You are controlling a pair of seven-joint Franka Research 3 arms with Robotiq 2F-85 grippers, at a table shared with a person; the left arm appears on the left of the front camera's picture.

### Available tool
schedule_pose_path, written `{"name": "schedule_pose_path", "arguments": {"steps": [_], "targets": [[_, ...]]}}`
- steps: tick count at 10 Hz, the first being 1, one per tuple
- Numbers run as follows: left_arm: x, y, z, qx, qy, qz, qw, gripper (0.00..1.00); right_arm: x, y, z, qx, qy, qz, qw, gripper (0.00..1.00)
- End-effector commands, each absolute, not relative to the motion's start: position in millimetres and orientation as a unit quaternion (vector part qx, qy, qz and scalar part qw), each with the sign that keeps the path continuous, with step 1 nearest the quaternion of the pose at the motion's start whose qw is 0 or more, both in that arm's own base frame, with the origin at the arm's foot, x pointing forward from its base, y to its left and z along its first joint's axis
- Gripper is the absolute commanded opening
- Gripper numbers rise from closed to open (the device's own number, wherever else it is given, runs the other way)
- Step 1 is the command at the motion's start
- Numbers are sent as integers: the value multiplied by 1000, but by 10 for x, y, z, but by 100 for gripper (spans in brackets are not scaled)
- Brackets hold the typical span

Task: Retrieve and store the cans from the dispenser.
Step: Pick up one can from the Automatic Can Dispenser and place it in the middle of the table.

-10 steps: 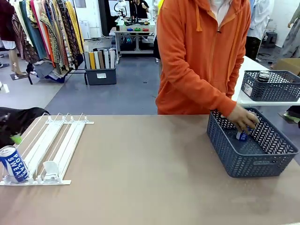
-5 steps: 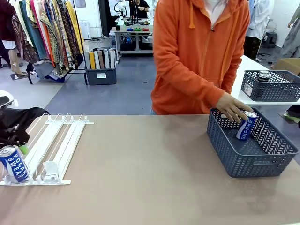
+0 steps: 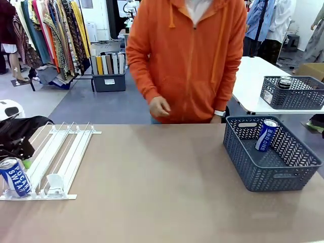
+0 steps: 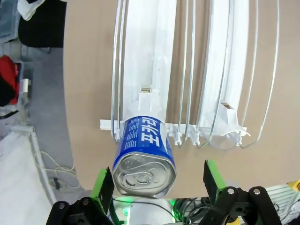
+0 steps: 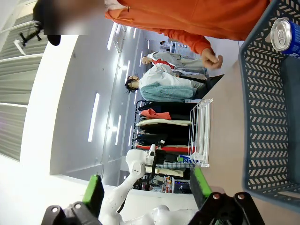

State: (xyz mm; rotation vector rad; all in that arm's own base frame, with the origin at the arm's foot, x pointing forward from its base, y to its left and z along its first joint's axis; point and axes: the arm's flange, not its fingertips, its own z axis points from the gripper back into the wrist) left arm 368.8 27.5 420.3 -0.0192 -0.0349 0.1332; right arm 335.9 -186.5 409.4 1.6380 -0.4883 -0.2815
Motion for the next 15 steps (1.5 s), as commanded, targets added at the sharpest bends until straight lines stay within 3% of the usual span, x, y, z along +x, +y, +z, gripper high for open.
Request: {"name": "schedule_pose_path", "arguments": {"steps": [1,2,3,4,12,15], "targets": [[3732,275,4208,9,-14,82,996,100,3349,-1864,4105,720,-212,-115,651,100],[3737,273,4202,13,-10,83,996,100,3349,-1864,4105,720,-212,-115,651,100],[3745,264,4199,15,-10,84,996,46,3349,-1864,4105,720,-212,-115,651,100],[3745,265,4200,20,-7,85,996,0,3349,-1864,4105,720,-212,-115,651,100],[3736,227,4261,41,-29,83,995,0,3349,-1864,4105,720,-212,-115,651,100],[3494,210,5095,35,-77,82,993,0,3349,-1864,4105,720,-212,-115,651,100]]}}
